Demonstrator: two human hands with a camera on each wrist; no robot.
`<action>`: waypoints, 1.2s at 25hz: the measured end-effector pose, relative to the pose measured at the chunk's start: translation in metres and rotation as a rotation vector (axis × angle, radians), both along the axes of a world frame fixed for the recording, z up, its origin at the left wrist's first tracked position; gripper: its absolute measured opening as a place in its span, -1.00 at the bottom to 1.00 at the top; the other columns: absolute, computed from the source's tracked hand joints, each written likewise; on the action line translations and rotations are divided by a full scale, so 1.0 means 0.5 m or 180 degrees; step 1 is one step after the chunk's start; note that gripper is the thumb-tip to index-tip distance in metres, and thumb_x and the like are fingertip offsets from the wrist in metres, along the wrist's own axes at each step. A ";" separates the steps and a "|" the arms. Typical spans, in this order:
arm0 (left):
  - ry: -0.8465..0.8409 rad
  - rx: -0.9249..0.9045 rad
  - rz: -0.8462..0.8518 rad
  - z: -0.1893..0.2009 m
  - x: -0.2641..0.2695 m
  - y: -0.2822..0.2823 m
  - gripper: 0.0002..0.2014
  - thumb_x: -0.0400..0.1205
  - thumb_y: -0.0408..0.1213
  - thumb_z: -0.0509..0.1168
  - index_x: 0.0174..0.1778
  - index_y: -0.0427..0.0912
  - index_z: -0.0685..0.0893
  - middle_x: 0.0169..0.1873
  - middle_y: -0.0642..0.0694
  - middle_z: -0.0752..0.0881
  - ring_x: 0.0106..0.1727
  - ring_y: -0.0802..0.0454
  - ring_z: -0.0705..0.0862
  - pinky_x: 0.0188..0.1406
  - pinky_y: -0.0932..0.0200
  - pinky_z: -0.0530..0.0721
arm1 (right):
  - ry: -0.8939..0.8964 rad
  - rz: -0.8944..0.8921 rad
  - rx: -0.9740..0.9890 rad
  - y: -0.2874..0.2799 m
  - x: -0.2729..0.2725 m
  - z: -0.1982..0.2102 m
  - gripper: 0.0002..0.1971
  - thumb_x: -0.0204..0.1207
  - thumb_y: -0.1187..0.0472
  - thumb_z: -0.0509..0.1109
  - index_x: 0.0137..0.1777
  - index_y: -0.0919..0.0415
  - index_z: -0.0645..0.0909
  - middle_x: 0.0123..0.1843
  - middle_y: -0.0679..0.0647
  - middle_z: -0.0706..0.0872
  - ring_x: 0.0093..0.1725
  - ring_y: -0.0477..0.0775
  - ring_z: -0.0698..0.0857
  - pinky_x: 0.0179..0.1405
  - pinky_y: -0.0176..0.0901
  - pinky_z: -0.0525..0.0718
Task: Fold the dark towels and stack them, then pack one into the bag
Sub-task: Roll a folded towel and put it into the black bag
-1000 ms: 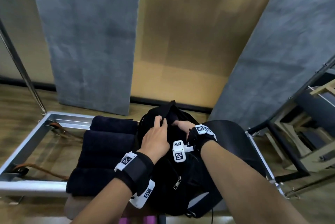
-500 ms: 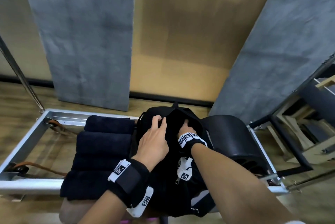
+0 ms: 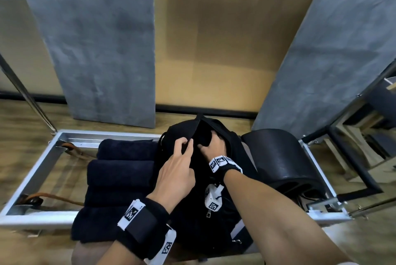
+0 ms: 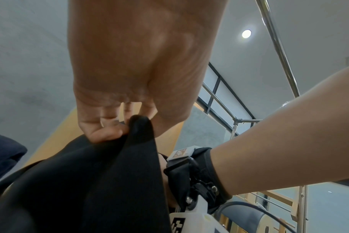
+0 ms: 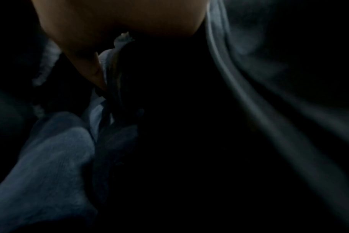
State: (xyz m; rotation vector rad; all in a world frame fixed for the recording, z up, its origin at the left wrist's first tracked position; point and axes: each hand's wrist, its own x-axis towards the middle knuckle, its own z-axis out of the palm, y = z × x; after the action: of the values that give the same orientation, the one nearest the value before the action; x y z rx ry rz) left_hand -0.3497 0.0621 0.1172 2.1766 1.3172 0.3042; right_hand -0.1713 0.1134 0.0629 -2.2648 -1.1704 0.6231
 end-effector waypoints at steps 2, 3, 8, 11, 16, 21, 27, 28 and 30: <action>-0.0035 0.0001 0.0012 0.003 0.005 0.002 -0.18 0.67 -0.46 0.23 0.86 0.00 0.10 0.72 0.14 0.01 -0.18 -0.04 0.68 -0.27 0.04 0.61 | 0.0027 0.0079 -0.0152 0.006 0.013 -0.006 -0.36 0.61 0.13 0.55 0.61 0.29 0.42 0.45 0.34 0.67 0.46 0.37 0.65 0.39 0.07 0.64; -0.0055 0.0008 0.0014 0.004 0.006 0.003 -0.18 0.67 -0.46 0.23 0.86 0.00 0.10 0.72 0.14 0.01 -0.21 -0.02 0.67 -0.29 0.05 0.58 | 0.0097 0.0081 -0.0261 0.005 0.023 -0.010 -0.37 0.64 0.13 0.53 0.63 0.29 0.40 0.48 0.34 0.65 0.49 0.37 0.62 0.43 0.09 0.62; 0.0006 0.0126 0.0199 -0.001 0.012 0.006 -0.23 0.69 -0.41 0.23 0.84 0.03 0.16 0.69 0.21 0.04 -0.21 0.03 0.64 -0.30 0.09 0.48 | -0.0352 0.0259 -0.1147 -0.022 0.093 -0.037 -0.37 0.73 0.12 0.42 0.69 0.30 0.29 0.48 0.38 0.61 0.45 0.43 0.62 0.44 0.17 0.62; 0.0059 0.0112 0.0143 -0.006 0.025 0.003 -0.23 0.69 -0.40 0.23 0.84 0.02 0.16 0.70 0.19 0.02 -0.24 0.06 0.61 -0.31 0.11 0.47 | -0.0625 0.0350 -0.1455 -0.022 0.092 -0.044 -0.22 0.75 0.14 0.36 0.80 0.30 0.00 0.51 0.43 0.58 0.49 0.47 0.61 0.43 0.21 0.61; 0.0116 0.0114 0.0084 -0.007 0.032 0.008 -0.21 0.69 -0.40 0.24 0.85 0.01 0.12 0.71 0.16 -0.02 -0.35 0.12 0.52 -0.34 0.13 0.44 | -0.0845 0.0691 -0.1761 -0.008 0.083 -0.049 -0.20 0.81 0.05 0.27 0.80 0.41 -0.08 0.49 0.38 0.64 0.48 0.42 0.64 0.38 0.17 0.64; 0.0310 0.0104 0.0008 -0.004 0.032 -0.007 -0.09 0.65 -0.39 0.29 0.87 0.02 -0.04 0.74 0.11 -0.08 -0.11 0.08 0.55 -0.27 0.16 0.49 | -0.0428 0.0673 -0.1798 -0.017 0.092 -0.052 0.02 0.76 -0.14 0.33 0.81 0.25 -0.36 0.54 0.35 0.61 0.49 0.36 0.64 0.42 0.09 0.63; 0.0677 -0.0013 -0.0146 -0.035 0.023 -0.052 0.21 0.52 -0.47 0.40 0.84 0.14 -0.35 0.75 -0.04 -0.32 0.54 -0.10 0.36 -0.09 0.17 0.70 | -0.0235 0.0544 -0.1610 -0.042 0.115 -0.034 -0.33 0.58 0.04 0.51 0.61 0.32 0.41 0.33 0.27 0.74 0.25 0.30 0.76 0.28 0.04 0.74; 0.0656 -0.0030 -0.0167 -0.038 0.025 -0.055 0.22 0.51 -0.50 0.39 0.84 0.15 -0.35 0.75 -0.05 -0.34 0.56 -0.11 0.33 -0.09 0.18 0.68 | -0.0440 0.0590 -0.1628 -0.046 0.102 -0.036 -0.52 0.63 0.11 0.45 0.46 0.34 0.54 0.29 0.28 0.76 0.22 0.30 0.78 0.20 0.00 0.75; 0.0553 -0.0036 -0.0242 -0.041 0.030 -0.062 0.20 0.50 -0.55 0.36 0.84 0.18 -0.30 0.75 -0.03 -0.37 0.58 -0.11 0.30 -0.15 0.23 0.59 | -0.0655 0.0705 -0.1848 -0.055 0.077 -0.041 -0.61 0.74 0.17 0.35 0.46 0.39 0.55 0.34 0.33 0.75 0.29 0.32 0.77 0.19 0.00 0.70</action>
State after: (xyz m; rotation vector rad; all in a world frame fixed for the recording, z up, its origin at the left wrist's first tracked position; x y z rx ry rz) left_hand -0.3347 0.0312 0.0967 2.2794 1.3200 0.0790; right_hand -0.1330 0.0857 0.0427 -2.7501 -1.5056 0.9301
